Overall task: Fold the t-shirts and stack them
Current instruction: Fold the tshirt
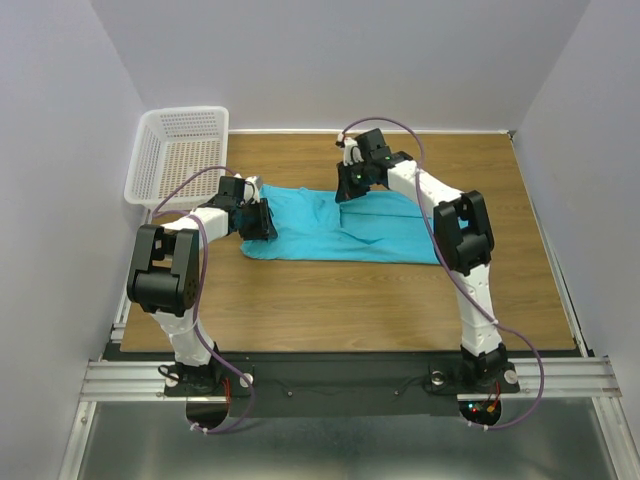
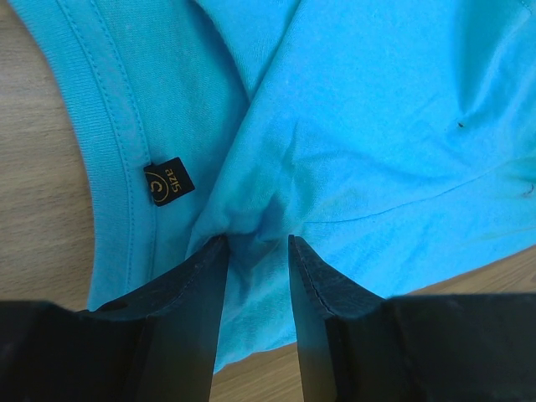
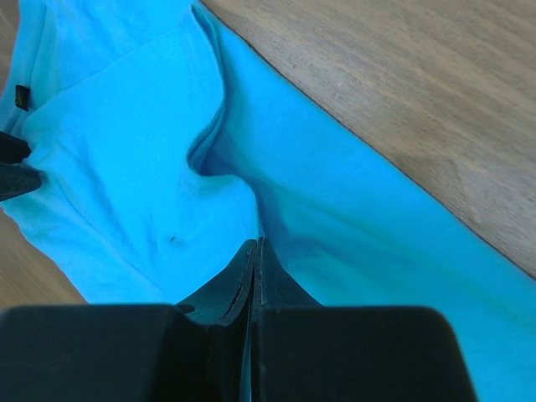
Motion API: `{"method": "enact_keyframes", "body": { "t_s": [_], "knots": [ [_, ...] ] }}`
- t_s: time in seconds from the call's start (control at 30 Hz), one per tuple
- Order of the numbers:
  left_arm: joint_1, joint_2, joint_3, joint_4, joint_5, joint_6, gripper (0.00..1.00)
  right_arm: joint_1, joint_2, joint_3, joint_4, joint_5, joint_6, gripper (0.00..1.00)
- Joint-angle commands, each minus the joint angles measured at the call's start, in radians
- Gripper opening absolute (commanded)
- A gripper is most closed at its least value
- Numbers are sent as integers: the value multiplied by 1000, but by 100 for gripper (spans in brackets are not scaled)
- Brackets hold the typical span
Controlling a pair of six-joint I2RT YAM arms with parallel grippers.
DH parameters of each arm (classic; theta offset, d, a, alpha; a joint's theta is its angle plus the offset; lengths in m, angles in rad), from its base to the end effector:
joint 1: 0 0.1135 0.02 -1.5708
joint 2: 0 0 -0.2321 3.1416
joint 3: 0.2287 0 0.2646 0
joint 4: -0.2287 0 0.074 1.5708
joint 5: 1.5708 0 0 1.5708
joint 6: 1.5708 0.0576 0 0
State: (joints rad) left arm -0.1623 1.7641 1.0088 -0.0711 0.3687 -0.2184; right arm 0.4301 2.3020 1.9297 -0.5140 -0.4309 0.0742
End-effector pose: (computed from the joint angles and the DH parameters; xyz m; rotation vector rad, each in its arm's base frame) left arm 0.3715 -0.0819 0.1143 0.1077 2.4123 -0.6189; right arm 0.4597 0.2373 0.1505 -0.6301 2.4099 0.7470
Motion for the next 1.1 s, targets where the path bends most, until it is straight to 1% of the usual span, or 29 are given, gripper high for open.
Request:
{"method": "enact_keyframes", "body": {
  "t_s": [0.0, 0.4, 0.53, 0.77, 0.83, 0.87, 0.93, 0.97, 1.0, 1.03, 1.07],
  "knots": [
    [-5, 1, -3, 8, -1, 8, 46, -17, -99, -15, 19, 23, -27, 1],
    [-5, 8, 2, 2, -7, 13, 46, -19, -101, -69, 15, 86, -50, 1],
    [-5, 6, 2, -1, -10, 13, 46, -19, -102, -83, 12, 136, -56, 1],
    [-5, 5, 2, -1, -4, 13, 46, -19, -95, -74, 12, 169, -59, 1],
    [-5, 1, 4, -1, -4, 14, 46, -19, -82, -60, 14, 172, -59, 10],
    [-5, 0, 4, -1, -1, 16, 46, -19, -79, -54, 12, 176, -59, 17],
    [-5, -5, 5, 1, 4, 19, 46, -19, -79, -41, 12, 182, -65, 26],
    [-5, -12, 5, 1, 13, 19, 46, -19, -84, -37, 12, 191, -65, 34],
    [-5, -18, 7, 2, 18, 20, 46, -19, -90, -34, 12, 195, -67, 37],
    [-5, -25, 11, 4, 27, 21, 46, -19, -108, -35, 12, 202, -94, 41],
    [-5, -31, 13, 5, 32, 21, 46, -19, -124, -35, 12, 204, -111, 43]
  ]
}}
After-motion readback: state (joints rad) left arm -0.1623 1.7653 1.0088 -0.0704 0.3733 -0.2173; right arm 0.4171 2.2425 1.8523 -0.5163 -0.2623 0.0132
